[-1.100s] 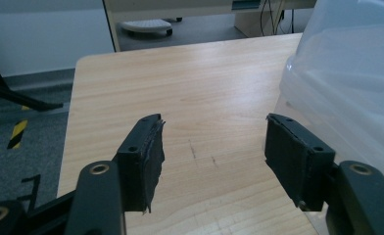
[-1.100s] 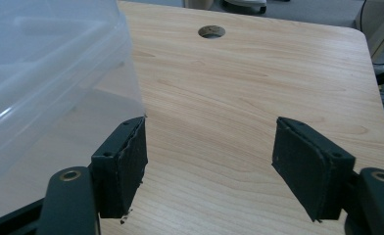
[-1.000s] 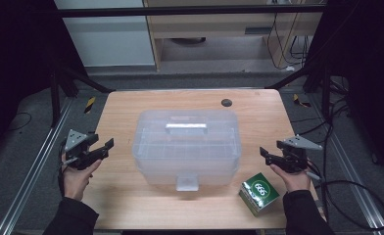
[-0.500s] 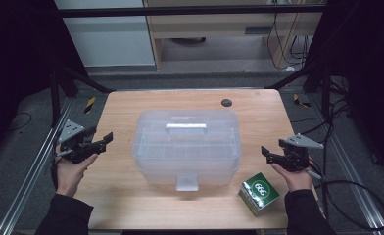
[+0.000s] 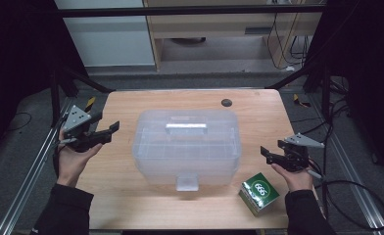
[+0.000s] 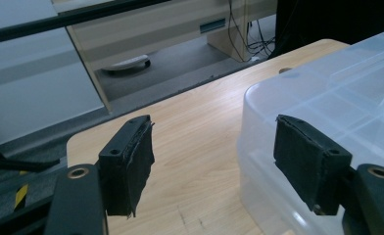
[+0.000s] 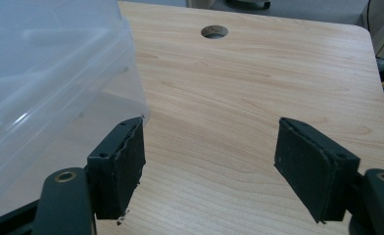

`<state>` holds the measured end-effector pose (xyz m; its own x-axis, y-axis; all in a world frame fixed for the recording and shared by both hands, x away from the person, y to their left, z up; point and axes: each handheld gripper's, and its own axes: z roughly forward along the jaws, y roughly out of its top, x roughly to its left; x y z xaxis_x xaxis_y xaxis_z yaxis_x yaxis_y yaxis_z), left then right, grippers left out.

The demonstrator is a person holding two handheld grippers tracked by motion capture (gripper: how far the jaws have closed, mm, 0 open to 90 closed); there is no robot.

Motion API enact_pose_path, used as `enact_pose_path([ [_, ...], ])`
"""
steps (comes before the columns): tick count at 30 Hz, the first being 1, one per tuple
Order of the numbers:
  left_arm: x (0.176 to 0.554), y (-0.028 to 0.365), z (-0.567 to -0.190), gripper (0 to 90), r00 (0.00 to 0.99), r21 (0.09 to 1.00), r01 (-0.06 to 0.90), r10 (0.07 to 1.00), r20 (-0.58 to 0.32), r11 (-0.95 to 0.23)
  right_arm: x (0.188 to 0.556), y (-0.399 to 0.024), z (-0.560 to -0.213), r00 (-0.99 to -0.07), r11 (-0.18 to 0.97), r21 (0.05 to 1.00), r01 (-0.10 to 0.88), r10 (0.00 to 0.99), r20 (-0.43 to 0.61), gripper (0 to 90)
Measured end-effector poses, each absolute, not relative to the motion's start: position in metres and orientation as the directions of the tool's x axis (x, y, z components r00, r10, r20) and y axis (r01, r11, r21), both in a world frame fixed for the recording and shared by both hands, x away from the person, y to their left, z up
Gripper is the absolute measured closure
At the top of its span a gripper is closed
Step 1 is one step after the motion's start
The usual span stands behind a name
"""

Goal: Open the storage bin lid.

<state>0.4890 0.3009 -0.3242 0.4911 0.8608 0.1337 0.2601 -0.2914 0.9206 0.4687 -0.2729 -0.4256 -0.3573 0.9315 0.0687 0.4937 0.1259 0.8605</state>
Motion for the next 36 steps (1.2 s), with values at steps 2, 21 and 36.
enact_pose_path([
  [2, 0.490, 0.297, -0.321, 30.0, 0.504, 0.920, 0.249, 0.851, 0.145, -0.304, 0.470, -0.273, -0.426, -0.356, 0.129, 0.854, 0.503, 0.932, 0.070, 27.5],
  [21, 0.494, 0.268, -0.291, 33.2, 0.611, 0.889, 0.171, 0.754, 0.242, -0.424, 0.470, -0.272, -0.422, -0.364, 0.159, 0.859, 0.487, 0.931, 0.035, 30.2],
  [36, 0.496, 0.238, -0.276, 33.6, 0.688, 0.837, 0.115, 0.651, 0.321, -0.535, 0.470, -0.273, -0.422, -0.358, 0.162, 0.854, 0.494, 0.933, 0.030, 30.4],
])
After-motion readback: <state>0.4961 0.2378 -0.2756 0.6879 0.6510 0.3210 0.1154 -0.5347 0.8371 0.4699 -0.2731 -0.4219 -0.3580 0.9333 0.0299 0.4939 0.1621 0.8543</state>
